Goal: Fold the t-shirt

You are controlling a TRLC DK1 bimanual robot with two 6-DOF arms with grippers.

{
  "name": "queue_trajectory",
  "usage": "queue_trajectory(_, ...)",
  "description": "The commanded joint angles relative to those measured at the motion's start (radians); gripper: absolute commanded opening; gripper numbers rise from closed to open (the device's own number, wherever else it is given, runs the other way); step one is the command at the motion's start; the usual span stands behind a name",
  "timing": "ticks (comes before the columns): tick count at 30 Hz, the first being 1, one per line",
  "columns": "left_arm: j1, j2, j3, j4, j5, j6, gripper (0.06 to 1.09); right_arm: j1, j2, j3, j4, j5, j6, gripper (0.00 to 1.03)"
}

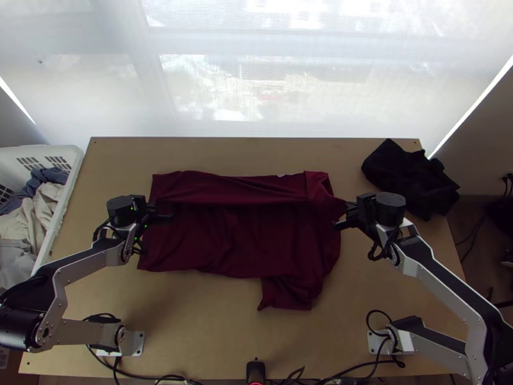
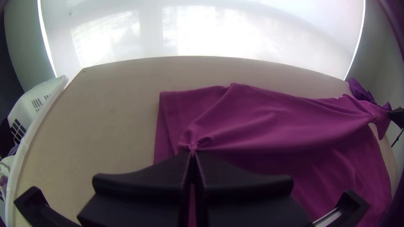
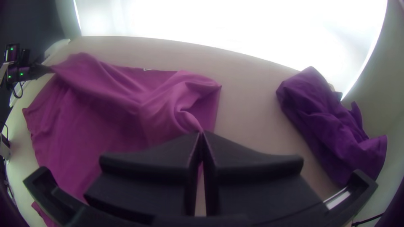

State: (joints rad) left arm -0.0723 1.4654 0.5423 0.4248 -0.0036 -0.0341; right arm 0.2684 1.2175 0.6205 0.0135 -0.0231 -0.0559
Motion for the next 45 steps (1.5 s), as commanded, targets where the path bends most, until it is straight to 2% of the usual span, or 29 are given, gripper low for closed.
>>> queue_trajectory(1,0.006,-0.01,-0.027,-0.001,0.001,0.007,0.09,0.006,-0.032,-0.039,-0.003,0.003,0.007,0.03)
queue_trajectory(14,-0.003,-0.04,-0.054,-0.015,-0.009,0.007,0.09,0.018,-0.064,-0.059,-0.021,0.003,-0.004,0.03)
queue_trajectory(15,-0.003,-0.04,-0.053,-0.023,-0.009,0.008,0.15,0.02,-0.07,-0.061,-0.02,0.003,-0.005,0.12)
queue_trajectory(18,-0.004,-0.042,-0.027,-0.08,-0.007,0.01,0.61,0.023,-0.084,-0.057,-0.027,0.003,-0.002,0.58)
queue_trajectory(20,-0.004,-0.053,0.001,-0.158,-0.003,0.011,0.83,0.022,-0.095,-0.045,-0.047,0.003,-0.002,0.89)
queue_trajectory(21,-0.004,-0.068,0.015,-0.213,-0.001,0.011,0.92,0.02,-0.102,-0.034,-0.061,0.005,-0.002,0.96)
queue_trajectory(22,-0.004,-0.088,0.024,-0.264,0.002,0.013,0.96,0.017,-0.115,-0.024,-0.08,0.005,-0.005,0.98)
queue_trajectory(24,0.0,-0.143,0.036,-0.376,0.011,0.03,1.02,0.011,-0.144,-0.005,-0.101,0.006,-0.028,0.98)
queue_trajectory(29,0.068,-0.32,0.051,-0.686,0.111,0.105,1.02,0.014,-0.223,0.048,-0.241,0.005,-0.044,0.98)
queue_trajectory(35,0.137,-0.412,0.059,-1.035,0.171,0.241,1.03,0.026,-0.335,0.048,-0.336,0.005,-0.05,0.98)
queue_trajectory(39,0.132,-0.412,0.076,-1.167,0.208,0.267,1.02,0.034,-0.377,0.033,-0.371,0.005,-0.05,0.98)
queue_trajectory(45,0.094,-0.35,0.099,-1.229,0.215,0.266,1.02,0.095,-0.423,0.041,-0.446,0.005,-0.042,0.98)
